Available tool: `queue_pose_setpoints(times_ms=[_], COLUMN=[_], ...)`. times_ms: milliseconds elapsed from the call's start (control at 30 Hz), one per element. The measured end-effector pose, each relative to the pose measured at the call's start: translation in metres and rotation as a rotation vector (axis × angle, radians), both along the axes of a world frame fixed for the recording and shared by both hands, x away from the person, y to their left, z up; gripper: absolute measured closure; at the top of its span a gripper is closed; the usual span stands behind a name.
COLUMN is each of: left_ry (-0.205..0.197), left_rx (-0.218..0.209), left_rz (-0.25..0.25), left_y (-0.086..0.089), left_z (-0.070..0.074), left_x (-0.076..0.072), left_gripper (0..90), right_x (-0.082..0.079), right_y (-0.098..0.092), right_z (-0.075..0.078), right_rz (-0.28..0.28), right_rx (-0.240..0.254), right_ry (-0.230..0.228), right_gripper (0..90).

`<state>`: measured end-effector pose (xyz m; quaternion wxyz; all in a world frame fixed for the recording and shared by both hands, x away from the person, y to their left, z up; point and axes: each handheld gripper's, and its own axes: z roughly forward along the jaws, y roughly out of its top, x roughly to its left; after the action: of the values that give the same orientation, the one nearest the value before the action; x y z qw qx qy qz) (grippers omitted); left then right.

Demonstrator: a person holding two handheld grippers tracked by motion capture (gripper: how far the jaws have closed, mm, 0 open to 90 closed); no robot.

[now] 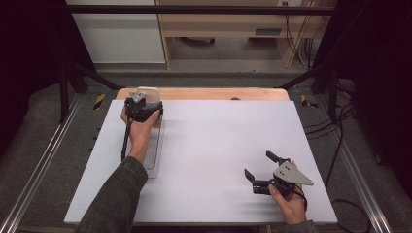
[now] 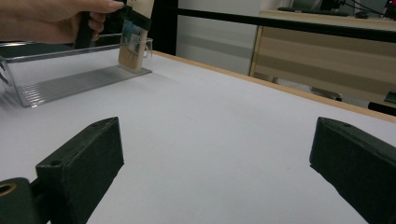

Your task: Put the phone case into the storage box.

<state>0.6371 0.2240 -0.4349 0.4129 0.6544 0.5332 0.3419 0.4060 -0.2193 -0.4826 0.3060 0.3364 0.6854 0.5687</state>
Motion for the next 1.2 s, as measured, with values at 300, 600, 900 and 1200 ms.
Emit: queue_pose_setpoints(times_ms=[300, 600, 900, 1200], left_ry=[0.005, 0.007, 0.009, -0.023], left_rx=[-0.003, -0.003, -0.007, -0.002], left_rz=[0.000, 0.000, 0.000, -0.002], left_y=[0.0005, 0.0006, 0.0014, 0.0015], left_z=[0.0002, 0.0005, 0.0007, 0.0028], left_x=[0.0013, 0.0011, 0.0009, 0.0000], left_gripper=[10.8, 10.7, 10.3, 4.9], right_x=[0.0001, 0.0001, 0.0000, -0.0001], right_y=[0.0003, 0.0005, 0.0006, 0.0014], right_z=[-0.0001, -0.0002, -0.0001, -0.0002], right_rz=[0.001, 0.004, 0.004, 0.009], right_rx=[0.000, -0.002, 0.000, -0.004], right_ry=[0.001, 0.002, 0.003, 0.004], right_gripper=[2.9, 2.8, 2.8, 2.8])
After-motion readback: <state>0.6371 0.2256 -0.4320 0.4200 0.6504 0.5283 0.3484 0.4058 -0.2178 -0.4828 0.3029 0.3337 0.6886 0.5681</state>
